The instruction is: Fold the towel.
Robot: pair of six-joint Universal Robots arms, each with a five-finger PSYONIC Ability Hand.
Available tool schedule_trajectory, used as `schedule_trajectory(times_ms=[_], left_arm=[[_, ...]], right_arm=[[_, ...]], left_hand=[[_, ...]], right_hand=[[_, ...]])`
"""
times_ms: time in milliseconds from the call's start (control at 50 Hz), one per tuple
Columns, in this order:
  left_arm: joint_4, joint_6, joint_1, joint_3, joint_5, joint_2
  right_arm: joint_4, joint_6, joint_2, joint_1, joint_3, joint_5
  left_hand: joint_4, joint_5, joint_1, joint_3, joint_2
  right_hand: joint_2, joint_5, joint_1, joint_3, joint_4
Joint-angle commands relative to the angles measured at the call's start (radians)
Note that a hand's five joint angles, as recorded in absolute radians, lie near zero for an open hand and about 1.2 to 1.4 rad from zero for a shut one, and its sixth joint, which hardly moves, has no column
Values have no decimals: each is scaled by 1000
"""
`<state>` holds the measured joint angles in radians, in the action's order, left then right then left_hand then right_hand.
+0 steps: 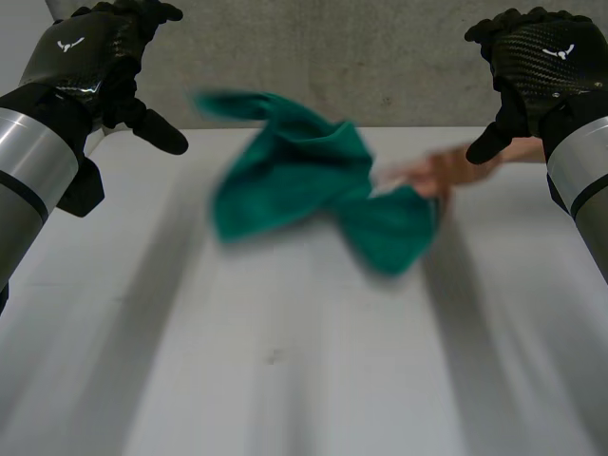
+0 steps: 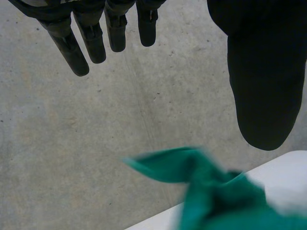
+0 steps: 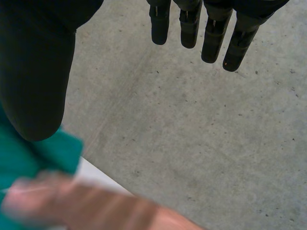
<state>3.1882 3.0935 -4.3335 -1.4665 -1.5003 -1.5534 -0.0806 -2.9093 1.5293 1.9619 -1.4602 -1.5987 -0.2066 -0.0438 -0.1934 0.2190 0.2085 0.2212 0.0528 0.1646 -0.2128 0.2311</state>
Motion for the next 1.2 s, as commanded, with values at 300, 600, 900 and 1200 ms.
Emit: schedule_trajectory(times_ms=[300, 600, 900, 1200], left_arm=[[-1, 2, -2, 14, 0, -69], [-1, 136, 0, 23, -6, -220], [29, 139, 0, 28, -6, -264], [52, 139, -2, 29, -6, -298]], right_arm=[[2, 1, 9, 22, -9, 66], [188, -42, -221, 152, 63, 191], [170, -442, -708, 196, 377, 100], [171, -392, -937, 195, 687, 28]], left_hand=[[32, 44, 19, -44, -34], [32, 44, 19, -44, -34], [32, 44, 19, -44, -34], [32, 44, 19, -44, -34]], right_hand=[[-47, -53, 10, 38, -57], [-47, -53, 10, 38, -57], [-28, -34, 28, 20, -38], [1175, 1169, 1232, -1183, 1165]])
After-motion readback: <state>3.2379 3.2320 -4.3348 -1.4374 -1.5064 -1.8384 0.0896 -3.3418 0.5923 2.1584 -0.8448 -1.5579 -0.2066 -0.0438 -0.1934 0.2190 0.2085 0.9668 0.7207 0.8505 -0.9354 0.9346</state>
